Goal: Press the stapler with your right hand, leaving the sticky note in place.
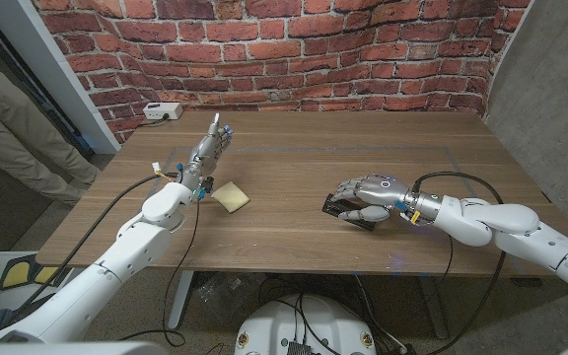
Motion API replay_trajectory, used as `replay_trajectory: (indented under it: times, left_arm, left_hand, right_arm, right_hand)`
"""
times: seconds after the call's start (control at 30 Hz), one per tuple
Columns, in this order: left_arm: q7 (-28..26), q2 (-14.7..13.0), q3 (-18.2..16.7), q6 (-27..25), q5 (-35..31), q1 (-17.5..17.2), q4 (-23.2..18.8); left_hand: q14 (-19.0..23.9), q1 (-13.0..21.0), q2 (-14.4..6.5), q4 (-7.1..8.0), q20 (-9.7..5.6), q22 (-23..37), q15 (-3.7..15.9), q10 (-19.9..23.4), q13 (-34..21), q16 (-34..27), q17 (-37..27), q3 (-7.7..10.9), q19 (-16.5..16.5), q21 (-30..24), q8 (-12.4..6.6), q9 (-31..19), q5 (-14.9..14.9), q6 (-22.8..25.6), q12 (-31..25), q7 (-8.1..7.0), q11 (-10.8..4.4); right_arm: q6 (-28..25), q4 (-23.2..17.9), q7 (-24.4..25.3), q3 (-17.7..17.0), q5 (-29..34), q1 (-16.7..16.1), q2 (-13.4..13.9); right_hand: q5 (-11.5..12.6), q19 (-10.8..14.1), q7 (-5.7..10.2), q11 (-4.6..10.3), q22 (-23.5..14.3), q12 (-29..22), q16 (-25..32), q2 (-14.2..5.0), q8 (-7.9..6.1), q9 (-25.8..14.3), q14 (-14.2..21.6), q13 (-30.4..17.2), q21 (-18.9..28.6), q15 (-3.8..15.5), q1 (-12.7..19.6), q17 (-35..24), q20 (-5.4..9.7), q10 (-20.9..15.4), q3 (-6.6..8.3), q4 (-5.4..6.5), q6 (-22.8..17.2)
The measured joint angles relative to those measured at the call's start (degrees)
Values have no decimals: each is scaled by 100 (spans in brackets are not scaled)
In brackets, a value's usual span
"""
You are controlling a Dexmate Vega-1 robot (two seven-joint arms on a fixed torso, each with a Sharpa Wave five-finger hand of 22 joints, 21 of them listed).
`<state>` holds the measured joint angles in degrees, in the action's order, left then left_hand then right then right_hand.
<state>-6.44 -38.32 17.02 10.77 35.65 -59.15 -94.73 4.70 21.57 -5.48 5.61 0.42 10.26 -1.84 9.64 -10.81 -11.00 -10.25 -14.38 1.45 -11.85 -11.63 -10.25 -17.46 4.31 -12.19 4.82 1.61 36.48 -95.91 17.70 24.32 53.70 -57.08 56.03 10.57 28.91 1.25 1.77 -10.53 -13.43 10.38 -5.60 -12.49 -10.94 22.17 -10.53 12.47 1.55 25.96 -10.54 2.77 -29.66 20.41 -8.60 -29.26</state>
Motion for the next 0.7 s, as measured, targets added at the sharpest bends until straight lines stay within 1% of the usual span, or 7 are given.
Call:
replay_trajectory:
  times: [0.1, 0.2, 0.27, 0.43, 0.57, 0.7]
  left_arm:
    - [-1, 1, 0, -9, 1, 1, 4]
    - [-1, 4, 0, -14, 5, 5, 19]
    - [-2, 8, 0, -17, 7, 6, 24]
    - [-10, 14, 0, -24, 15, 6, 31]
    - [-25, 17, 0, -25, 19, -11, 33]
    - [-44, 17, 0, -26, 21, -22, 33]
  left_hand:
    - [0, 44, -45, 0, 0, 0, 0, 29, 0, 0, 0, 0, 0, 0, 0, 0, 0, 0, 0, 0, -29]
    - [0, 44, -44, 0, 0, 0, 0, 29, 0, 0, 0, 0, 0, 0, 0, 0, 0, 0, 0, 0, -29]
    - [0, 44, -44, 0, 0, 0, 0, 29, 0, 0, 0, 0, 0, 0, 0, 0, 0, 0, 0, 0, -29]
    - [0, 43, -43, 0, 0, 0, 0, 29, 1, 0, 0, 0, 0, 0, 0, 0, 0, 0, 0, 0, -29]
    - [0, 42, -42, 0, 0, 0, 0, 29, 1, 0, 0, 0, 0, 0, 0, 0, 0, 0, 0, 0, -29]
    - [0, 42, -42, 0, 23, 0, 0, 29, 1, 0, 0, 1, 24, 0, 0, 0, 0, 0, 0, 0, -29]
  right_arm:
    - [33, 25, -57, 19, -55, 10, -7]
    - [41, 42, -107, 30, -102, 13, -13]
    - [46, 53, -139, 35, -129, 14, -18]
    - [53, 77, -190, 46, -164, 17, -25]
    - [71, 101, -273, 62, -210, 25, -34]
    - [85, 129, -336, 80, -239, 34, -43]
  right_hand:
    - [0, 0, 31, 0, 0, 0, 0, 0, 0, 0, 19, 0, 0, 19, 0, 0, 0, 0, 24, -24, -31]
    - [0, 0, 50, -13, 0, 0, 0, 0, 0, -1, 19, 0, 0, 19, 0, 0, 0, -12, 24, -25, -11]
    - [0, 0, 50, -31, 0, 1, 0, 23, 0, -1, 19, 0, 0, 19, 23, 0, 0, -29, 24, -24, -11]
    - [0, 0, 50, -31, 0, 2, 0, 0, 0, 0, 19, 3, 0, 19, 45, 1, 0, -29, 24, -24, -10]
    - [0, 0, 50, 0, 0, 24, 24, 0, 0, 1, 43, 3, 0, 43, 45, 1, 0, -60, 24, -24, -10]
    - [0, 2, 50, -27, 0, 15, 24, 0, 0, 3, 66, 3, 0, 31, 45, 1, -2, -87, 40, -8, -10]
